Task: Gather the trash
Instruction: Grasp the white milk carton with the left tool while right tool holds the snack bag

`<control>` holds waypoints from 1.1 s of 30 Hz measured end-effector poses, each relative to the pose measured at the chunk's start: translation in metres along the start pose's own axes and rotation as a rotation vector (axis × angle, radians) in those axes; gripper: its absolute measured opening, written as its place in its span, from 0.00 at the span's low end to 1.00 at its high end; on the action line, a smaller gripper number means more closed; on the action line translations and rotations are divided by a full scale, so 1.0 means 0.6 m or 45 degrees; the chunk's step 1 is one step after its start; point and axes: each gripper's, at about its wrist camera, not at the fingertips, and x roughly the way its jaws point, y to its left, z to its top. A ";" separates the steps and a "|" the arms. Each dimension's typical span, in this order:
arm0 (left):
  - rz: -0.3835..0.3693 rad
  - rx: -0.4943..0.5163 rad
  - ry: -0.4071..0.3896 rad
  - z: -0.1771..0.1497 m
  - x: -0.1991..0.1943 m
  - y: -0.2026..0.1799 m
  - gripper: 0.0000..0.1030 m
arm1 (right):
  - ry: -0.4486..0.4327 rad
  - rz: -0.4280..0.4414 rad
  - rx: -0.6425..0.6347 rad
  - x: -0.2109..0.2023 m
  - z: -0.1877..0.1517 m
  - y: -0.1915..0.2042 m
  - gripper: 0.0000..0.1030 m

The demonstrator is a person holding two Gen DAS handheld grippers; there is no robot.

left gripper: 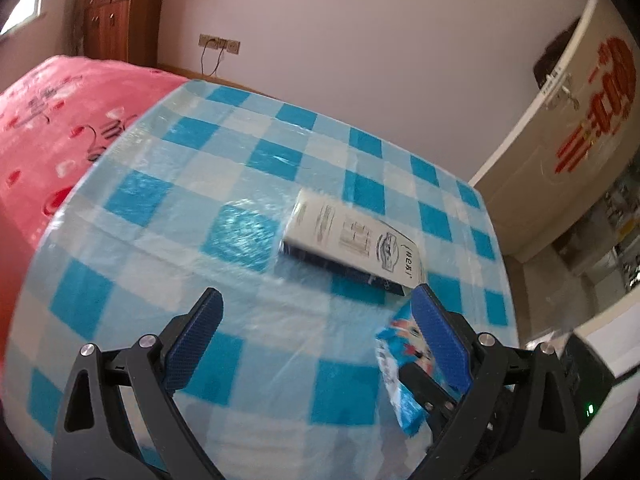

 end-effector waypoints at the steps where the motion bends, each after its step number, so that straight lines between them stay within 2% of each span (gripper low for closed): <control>1: -0.002 -0.019 0.003 0.006 0.012 -0.007 0.93 | -0.015 -0.006 0.019 -0.005 0.002 -0.009 0.40; 5: 0.025 -0.075 -0.002 0.027 0.049 -0.029 0.93 | -0.079 -0.026 0.107 -0.030 0.010 -0.050 0.40; 9: 0.095 -0.074 -0.025 0.052 0.082 -0.056 0.93 | -0.078 -0.012 0.159 -0.033 0.010 -0.074 0.40; 11: 0.127 0.001 -0.051 0.067 0.091 -0.068 0.93 | -0.075 -0.003 0.180 -0.032 0.009 -0.084 0.40; 12: 0.162 0.090 -0.052 0.079 0.103 -0.080 0.93 | -0.069 0.000 0.192 -0.031 0.008 -0.089 0.40; 16: 0.283 0.346 0.006 0.108 0.145 -0.103 0.93 | -0.079 0.017 0.206 -0.033 0.008 -0.092 0.40; 19: 0.339 0.428 0.122 0.117 0.185 -0.095 0.93 | -0.078 0.018 0.210 -0.032 0.008 -0.094 0.40; 21: 0.383 0.453 0.150 0.113 0.194 -0.084 0.93 | -0.078 0.016 0.212 -0.031 0.010 -0.096 0.40; 29: 0.388 0.488 0.223 0.050 0.145 -0.055 0.93 | -0.079 0.033 0.233 -0.031 0.011 -0.102 0.40; 33: 0.412 0.488 0.168 0.017 0.090 -0.046 0.93 | -0.080 0.043 0.244 -0.031 0.011 -0.106 0.40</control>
